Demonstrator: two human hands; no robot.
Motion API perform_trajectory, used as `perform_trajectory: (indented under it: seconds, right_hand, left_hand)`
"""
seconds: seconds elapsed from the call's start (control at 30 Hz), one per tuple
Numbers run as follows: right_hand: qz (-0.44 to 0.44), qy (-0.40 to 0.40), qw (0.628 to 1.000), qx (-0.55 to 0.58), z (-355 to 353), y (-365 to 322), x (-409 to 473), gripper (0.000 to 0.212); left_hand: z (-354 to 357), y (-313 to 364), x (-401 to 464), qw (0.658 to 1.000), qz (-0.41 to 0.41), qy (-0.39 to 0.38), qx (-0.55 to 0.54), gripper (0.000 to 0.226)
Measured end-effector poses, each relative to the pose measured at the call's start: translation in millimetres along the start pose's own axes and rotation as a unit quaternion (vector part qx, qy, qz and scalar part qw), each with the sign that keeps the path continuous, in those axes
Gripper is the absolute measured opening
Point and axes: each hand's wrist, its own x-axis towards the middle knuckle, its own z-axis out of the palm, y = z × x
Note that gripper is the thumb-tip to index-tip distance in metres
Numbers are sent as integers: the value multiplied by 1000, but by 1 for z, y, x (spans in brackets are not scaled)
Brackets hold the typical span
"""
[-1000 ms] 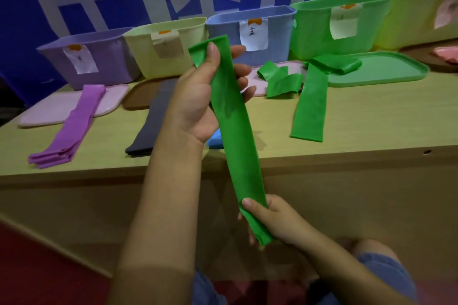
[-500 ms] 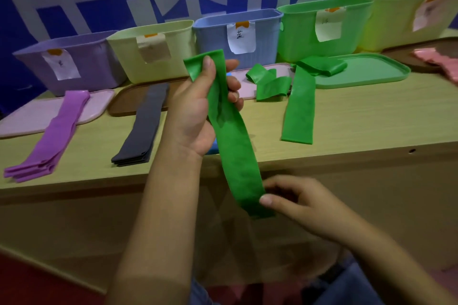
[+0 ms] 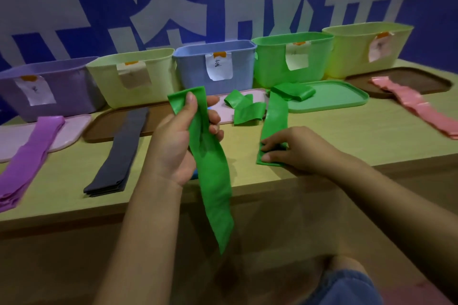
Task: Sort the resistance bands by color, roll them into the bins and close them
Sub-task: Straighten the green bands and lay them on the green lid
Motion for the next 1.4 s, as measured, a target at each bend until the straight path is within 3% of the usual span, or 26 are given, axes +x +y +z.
perform_trajectory:
  seconds: [0.1, 0.37, 0.47, 0.57, 0.7, 0.8, 0.9, 1.03, 1.2, 1.4]
  right_hand:
    - [-3, 17, 1000, 4, 0, -1, 1, 24]
    - [-48, 53, 991, -110, 17, -6, 5, 22]
    - [5, 105, 994, 6, -1, -8, 13, 18]
    - [62, 165, 969, 173, -31, -13, 26, 14]
    - [112, 229, 885, 390, -73, -16, 47, 16]
    - [87, 238, 826, 504, -103, -23, 55, 16]
    - [56, 262, 803, 532, -128, -37, 56, 15]
    - [25, 335, 811, 478, -145, -61, 44, 16]
    - [-102, 386, 802, 445, -145, -101, 7, 17]
    - [-111, 305, 787, 525, -105, -119, -12, 15]
  left_hand:
    - [7, -3, 2, 1000, -9, 2, 0, 36]
    - [17, 0, 0, 1000, -17, 5, -12, 36]
    - [15, 1, -3, 1000, -20, 4, -18, 35]
    - [14, 4, -3, 1000, -20, 6, -19, 35]
    - [15, 8, 0, 999, -20, 13, -28, 34]
    - [15, 10, 2, 999, -17, 19, -38, 33]
    - [15, 10, 3, 998, -11, 35, -49, 31]
    - [21, 13, 2, 997, 15, 52, -46, 22]
    - [33, 25, -6, 997, 52, 24, -43, 17]
    - [38, 30, -19, 997, 71, 17, -38, 26]
